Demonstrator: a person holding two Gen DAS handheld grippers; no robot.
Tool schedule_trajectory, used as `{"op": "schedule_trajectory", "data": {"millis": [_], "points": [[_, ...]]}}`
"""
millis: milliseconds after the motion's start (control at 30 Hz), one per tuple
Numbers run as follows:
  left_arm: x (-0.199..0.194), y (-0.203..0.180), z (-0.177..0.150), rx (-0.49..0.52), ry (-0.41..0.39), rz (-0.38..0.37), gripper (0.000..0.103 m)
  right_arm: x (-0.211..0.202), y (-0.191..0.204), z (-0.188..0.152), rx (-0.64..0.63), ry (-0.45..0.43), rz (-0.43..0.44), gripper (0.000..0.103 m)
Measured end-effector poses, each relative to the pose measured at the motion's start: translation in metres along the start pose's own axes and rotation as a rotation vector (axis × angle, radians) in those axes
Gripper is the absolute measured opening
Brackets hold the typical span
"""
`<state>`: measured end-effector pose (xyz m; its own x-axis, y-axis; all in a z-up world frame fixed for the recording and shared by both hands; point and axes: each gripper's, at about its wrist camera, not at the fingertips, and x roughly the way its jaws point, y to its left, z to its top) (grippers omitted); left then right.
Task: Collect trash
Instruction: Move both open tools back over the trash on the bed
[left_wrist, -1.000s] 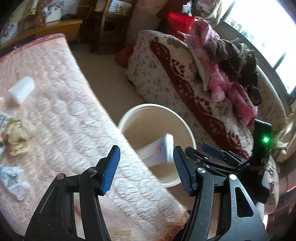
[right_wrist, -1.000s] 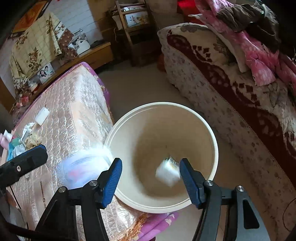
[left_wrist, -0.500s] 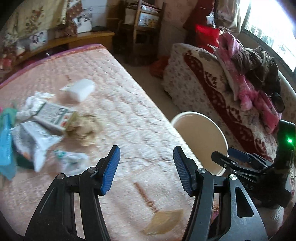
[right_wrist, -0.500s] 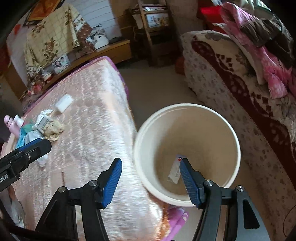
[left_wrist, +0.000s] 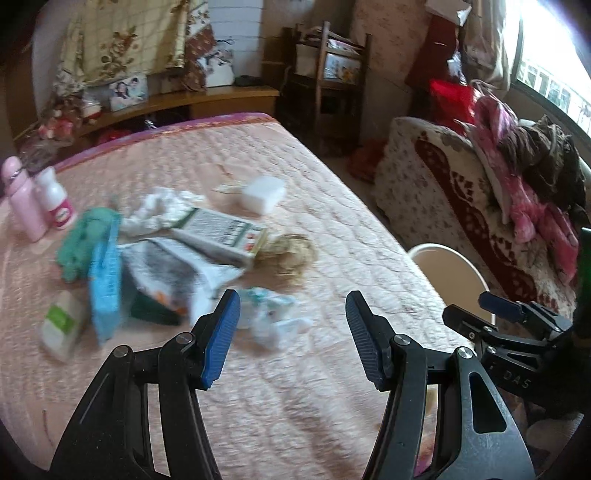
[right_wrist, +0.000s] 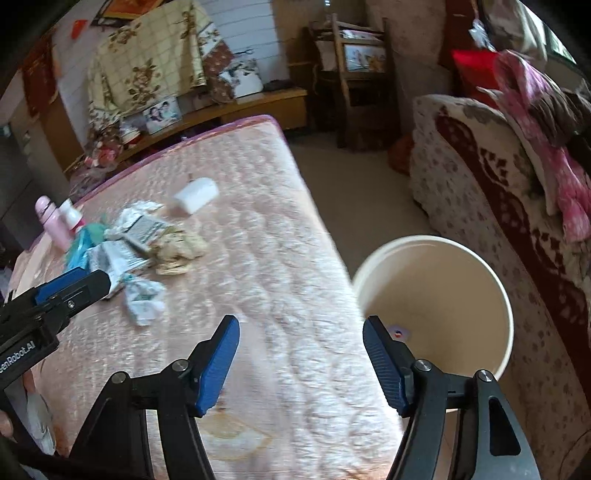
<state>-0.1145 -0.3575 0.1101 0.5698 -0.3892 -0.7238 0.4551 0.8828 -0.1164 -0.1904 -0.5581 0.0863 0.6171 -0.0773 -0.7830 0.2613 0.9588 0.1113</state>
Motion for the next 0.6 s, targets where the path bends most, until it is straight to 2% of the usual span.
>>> {"op": "schedule_trajectory", "data": {"millis": [133,400,600], "points": [[-0.011,0.021,-0.003,-0.020,-0.016,0.032,0.058,-0.002,0.029,0.002,-0.052,-0.010,0.009,0.073],[-0.033,0.072,-0.015,-0.070,-0.033,0.084,0.058,0.001,0.076,0.005,-0.111,-0.012,0.060,0.074],[-0.044,0.117,-0.030,-0.115,-0.013,0.100,0.058,0.008,0.110,0.004,-0.186,0.001,0.092,0.075]]}}
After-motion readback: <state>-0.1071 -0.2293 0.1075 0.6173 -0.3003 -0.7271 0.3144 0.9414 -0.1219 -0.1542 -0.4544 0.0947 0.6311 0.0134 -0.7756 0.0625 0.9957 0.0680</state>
